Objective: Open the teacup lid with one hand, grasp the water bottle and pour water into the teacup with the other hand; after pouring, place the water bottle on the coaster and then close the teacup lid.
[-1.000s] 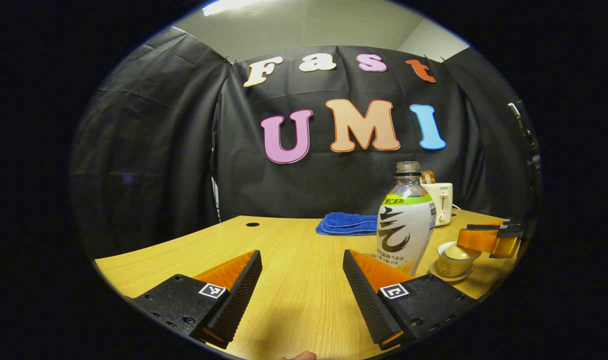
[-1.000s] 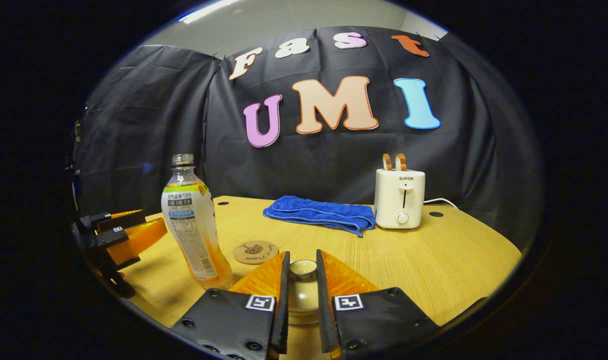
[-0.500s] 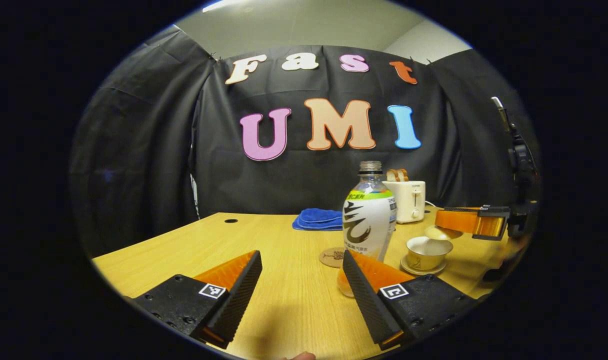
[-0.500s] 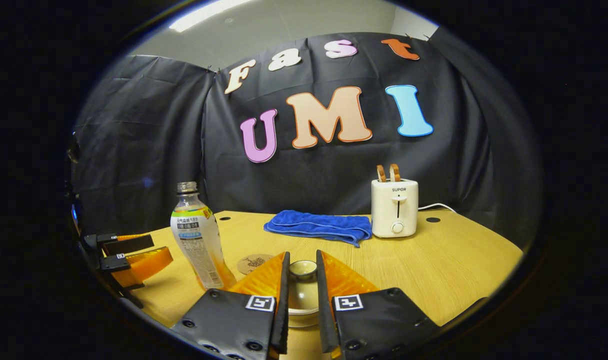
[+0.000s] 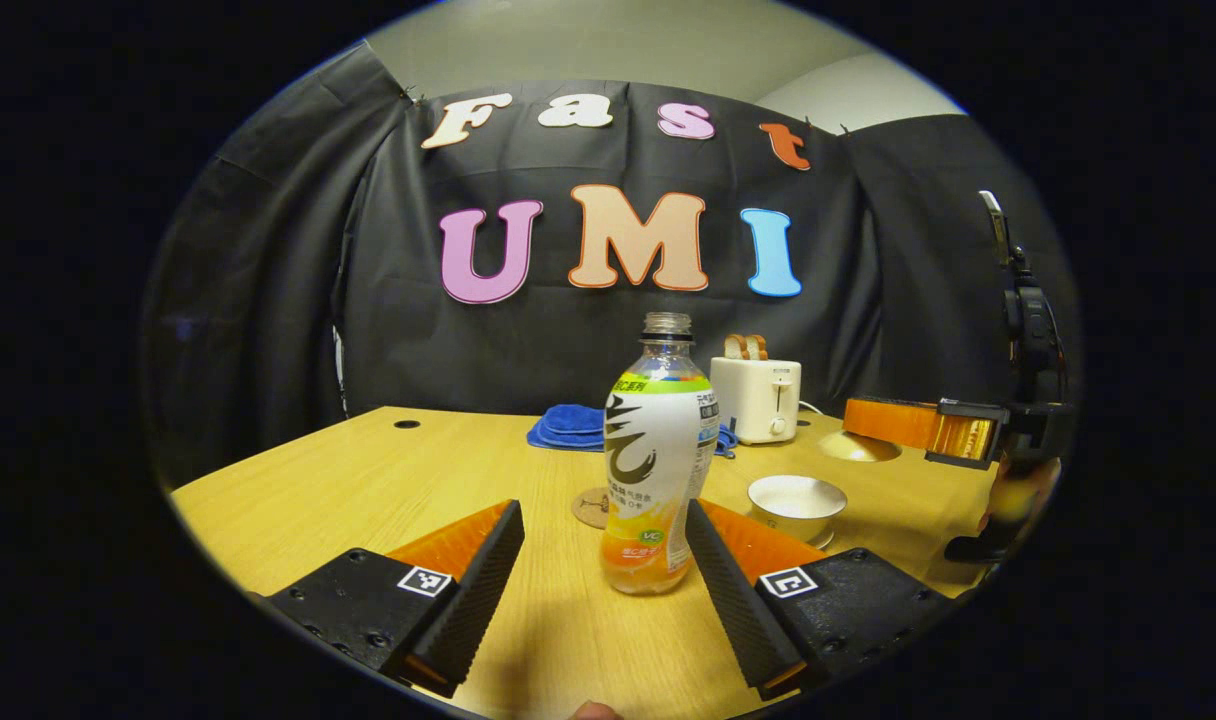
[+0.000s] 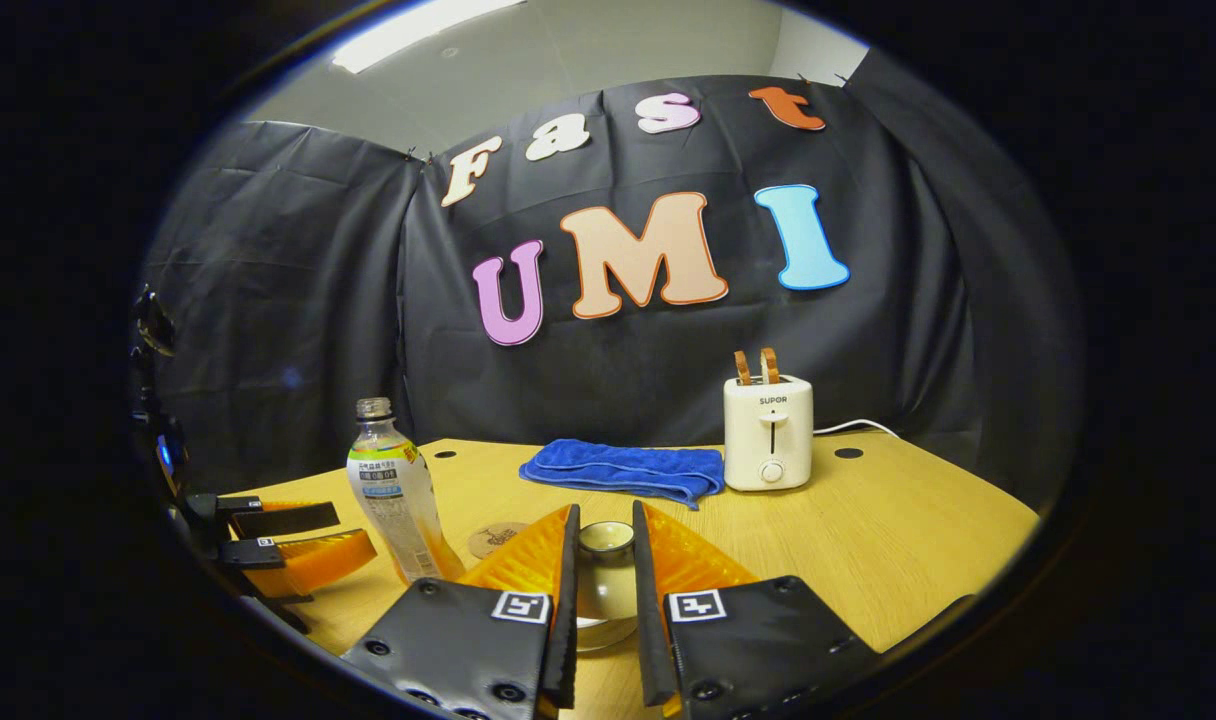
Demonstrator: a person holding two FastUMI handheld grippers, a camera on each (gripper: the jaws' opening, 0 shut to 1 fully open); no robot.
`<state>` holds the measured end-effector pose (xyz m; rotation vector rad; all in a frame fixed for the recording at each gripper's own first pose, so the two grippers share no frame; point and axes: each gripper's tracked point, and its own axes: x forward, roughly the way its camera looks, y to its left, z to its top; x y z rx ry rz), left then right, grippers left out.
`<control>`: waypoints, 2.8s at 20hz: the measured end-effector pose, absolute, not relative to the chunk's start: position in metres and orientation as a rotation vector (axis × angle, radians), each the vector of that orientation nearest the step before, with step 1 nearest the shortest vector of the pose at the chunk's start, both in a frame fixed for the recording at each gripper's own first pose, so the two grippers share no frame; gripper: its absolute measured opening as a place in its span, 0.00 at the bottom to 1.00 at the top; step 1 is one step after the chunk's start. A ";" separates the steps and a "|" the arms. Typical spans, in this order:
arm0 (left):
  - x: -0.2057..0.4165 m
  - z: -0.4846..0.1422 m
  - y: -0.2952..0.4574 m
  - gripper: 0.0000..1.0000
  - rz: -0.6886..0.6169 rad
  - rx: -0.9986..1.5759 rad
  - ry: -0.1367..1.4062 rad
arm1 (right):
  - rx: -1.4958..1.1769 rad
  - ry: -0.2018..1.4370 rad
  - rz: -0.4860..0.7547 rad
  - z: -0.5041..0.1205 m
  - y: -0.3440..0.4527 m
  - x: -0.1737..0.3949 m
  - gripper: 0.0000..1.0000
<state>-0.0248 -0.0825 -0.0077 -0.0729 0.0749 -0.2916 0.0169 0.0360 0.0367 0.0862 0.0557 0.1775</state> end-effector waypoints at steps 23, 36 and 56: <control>0.017 -0.016 -0.115 0.67 -0.316 -0.007 0.100 | 0.111 0.018 0.120 0.060 -0.020 -0.002 0.28; 0.025 -0.011 -0.112 0.57 -0.282 0.245 0.116 | 0.138 0.003 0.106 0.068 -0.035 -0.006 0.28; 0.040 -0.012 -0.081 0.55 -0.170 0.871 0.110 | 0.147 0.003 0.101 0.068 -0.040 -0.006 0.29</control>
